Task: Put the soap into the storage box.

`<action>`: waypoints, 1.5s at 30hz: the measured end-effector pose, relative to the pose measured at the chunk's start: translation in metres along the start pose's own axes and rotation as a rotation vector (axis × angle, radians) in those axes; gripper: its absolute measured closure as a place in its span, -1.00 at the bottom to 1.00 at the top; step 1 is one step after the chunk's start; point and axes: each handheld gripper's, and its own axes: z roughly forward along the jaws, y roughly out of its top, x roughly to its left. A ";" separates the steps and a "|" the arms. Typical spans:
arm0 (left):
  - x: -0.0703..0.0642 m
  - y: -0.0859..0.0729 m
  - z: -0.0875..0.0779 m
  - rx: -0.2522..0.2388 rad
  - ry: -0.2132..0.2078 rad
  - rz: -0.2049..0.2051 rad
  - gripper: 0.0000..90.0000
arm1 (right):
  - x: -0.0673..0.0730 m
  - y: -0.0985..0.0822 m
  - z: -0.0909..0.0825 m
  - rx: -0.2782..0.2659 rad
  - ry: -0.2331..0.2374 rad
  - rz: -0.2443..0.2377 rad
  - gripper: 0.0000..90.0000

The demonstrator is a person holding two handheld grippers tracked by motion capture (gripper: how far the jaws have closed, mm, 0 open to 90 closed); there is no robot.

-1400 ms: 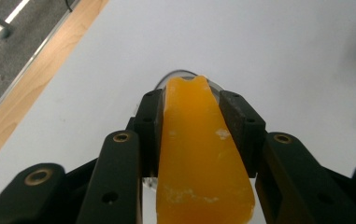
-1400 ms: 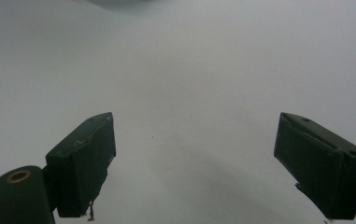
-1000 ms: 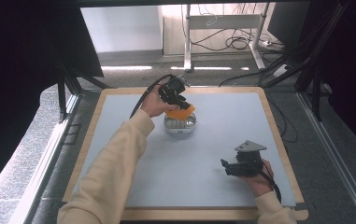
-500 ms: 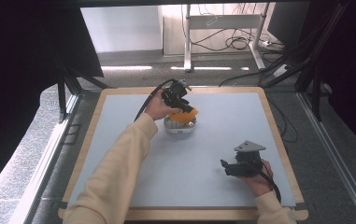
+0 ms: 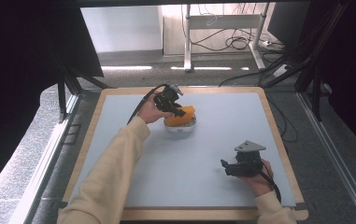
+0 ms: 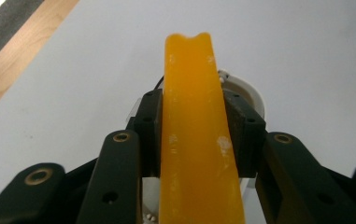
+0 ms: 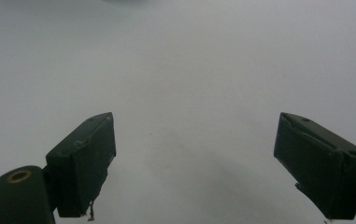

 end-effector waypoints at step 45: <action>0.001 0.000 0.003 -0.028 -0.068 0.124 0.39 | 0.000 0.000 0.000 0.001 -0.001 -0.008 -0.71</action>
